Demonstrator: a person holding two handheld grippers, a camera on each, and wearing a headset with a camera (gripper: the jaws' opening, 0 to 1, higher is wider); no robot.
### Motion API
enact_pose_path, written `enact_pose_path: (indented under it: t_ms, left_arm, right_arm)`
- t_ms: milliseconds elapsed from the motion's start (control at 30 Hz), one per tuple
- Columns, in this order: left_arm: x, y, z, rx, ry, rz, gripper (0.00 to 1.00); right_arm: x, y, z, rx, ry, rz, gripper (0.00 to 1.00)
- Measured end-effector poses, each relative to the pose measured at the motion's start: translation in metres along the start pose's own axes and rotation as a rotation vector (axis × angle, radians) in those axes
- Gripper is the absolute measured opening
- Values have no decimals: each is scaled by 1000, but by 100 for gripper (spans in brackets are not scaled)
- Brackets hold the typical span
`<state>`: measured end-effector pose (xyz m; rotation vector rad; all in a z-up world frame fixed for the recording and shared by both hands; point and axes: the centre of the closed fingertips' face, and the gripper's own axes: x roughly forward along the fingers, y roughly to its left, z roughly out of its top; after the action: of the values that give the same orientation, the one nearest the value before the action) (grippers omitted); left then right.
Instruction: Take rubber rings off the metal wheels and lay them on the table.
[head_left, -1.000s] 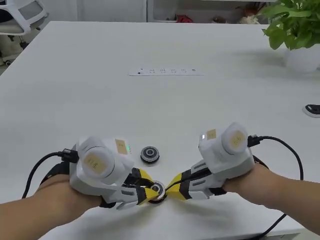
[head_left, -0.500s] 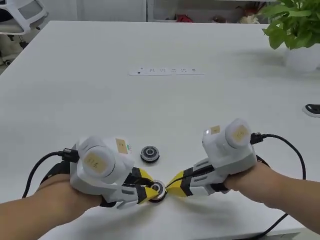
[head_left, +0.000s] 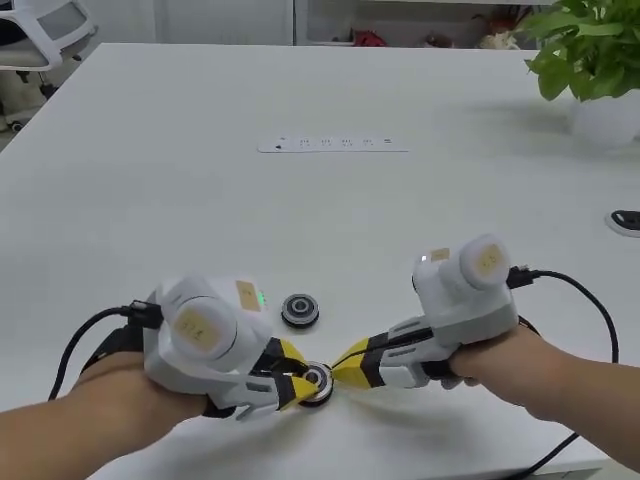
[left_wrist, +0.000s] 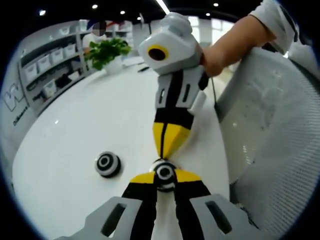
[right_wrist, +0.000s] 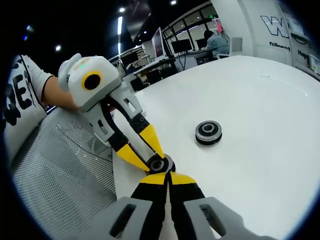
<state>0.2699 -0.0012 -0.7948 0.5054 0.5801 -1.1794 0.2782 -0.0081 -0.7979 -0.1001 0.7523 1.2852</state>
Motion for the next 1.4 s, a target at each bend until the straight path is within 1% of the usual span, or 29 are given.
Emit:
enact_pose_path:
  t_ms: [67, 133, 700, 1400]
  left_arm:
    - [0, 0, 0, -1, 3, 2, 13]
    - [0, 0, 0, 1, 7, 4, 13]
    - [1, 0, 0, -1, 17, 6, 12]
    - [0, -2, 0, 2, 27, 4, 12]
  right_arm:
    - [0, 2, 2, 10, -8, 10, 0]
    - [0, 1, 2, 3, -5, 6, 0]
    - [0, 5, 3, 36, -14, 19, 0]
    - [0, 11, 4, 33, -17, 39, 0]
